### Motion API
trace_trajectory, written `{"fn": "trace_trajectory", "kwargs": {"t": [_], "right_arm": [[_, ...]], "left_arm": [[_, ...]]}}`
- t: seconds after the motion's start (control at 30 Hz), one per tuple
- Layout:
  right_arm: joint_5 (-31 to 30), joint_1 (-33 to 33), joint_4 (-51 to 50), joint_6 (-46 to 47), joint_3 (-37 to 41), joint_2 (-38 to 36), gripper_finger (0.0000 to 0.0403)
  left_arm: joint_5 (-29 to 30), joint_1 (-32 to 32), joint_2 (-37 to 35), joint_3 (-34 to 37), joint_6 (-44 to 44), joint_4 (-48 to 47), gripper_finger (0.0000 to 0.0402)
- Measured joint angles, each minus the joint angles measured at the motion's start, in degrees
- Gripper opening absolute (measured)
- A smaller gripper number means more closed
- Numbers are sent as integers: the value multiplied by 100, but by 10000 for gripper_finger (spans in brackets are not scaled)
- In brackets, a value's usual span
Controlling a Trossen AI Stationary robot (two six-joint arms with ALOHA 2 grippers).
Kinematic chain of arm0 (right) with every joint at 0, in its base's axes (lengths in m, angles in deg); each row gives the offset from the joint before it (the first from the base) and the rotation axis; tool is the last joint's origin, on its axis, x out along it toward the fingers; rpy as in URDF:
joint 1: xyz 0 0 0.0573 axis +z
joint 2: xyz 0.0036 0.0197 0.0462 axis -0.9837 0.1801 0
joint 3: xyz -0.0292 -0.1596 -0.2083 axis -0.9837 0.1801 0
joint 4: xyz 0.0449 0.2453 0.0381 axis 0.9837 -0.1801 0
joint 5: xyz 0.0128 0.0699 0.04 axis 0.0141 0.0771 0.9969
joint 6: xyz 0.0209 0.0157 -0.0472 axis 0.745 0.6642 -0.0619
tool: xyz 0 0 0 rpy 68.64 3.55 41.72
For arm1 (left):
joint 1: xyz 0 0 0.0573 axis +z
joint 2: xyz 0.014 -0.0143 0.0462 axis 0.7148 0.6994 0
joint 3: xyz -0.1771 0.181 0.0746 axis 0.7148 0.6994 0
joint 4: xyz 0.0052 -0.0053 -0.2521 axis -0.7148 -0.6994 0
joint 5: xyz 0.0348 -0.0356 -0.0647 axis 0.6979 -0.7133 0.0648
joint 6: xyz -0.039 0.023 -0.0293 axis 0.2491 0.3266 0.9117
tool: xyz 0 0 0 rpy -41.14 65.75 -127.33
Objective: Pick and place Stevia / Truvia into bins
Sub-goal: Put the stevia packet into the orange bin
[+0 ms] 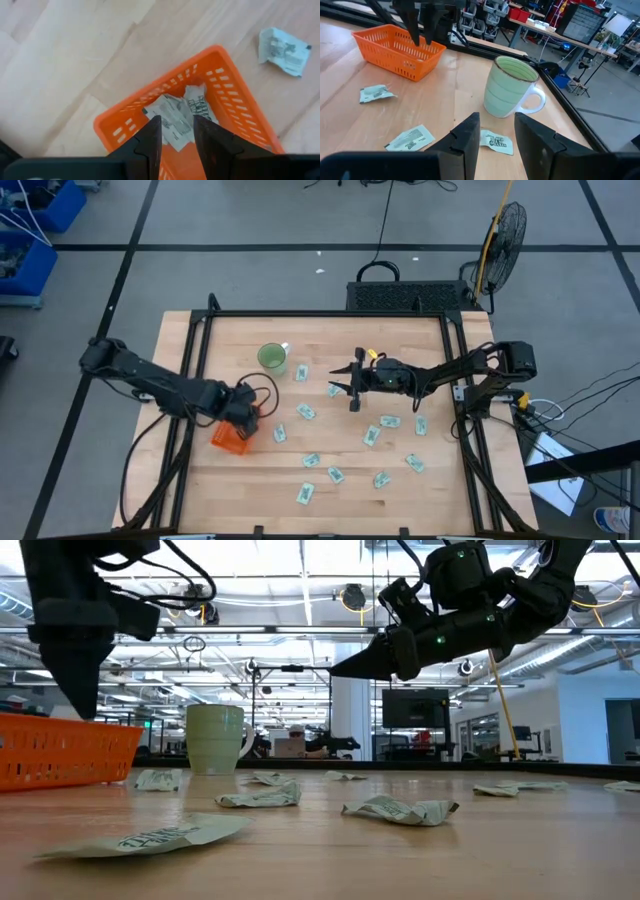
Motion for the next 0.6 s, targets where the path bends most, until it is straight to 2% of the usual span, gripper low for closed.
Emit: {"fn": "trace_trajectory", "kwargs": {"t": [0.17,0.3,0.47,0.6], "right_arm": [[19,-9,-517,483,-2,-2,116],[144,-11,-1189,822,-2,51,116],[101,-18,-1174,1164,-4,371,116],[-706,-44,-1110,1447,-4,776,116]], "left_arm": [[182,172,-162,-274,-233,35,120],[836,238,-168,-533,-715,137,120],[1723,365,-166,-630,-1362,550,120],[1761,479,-166,-630,-1781,966,120]]}}
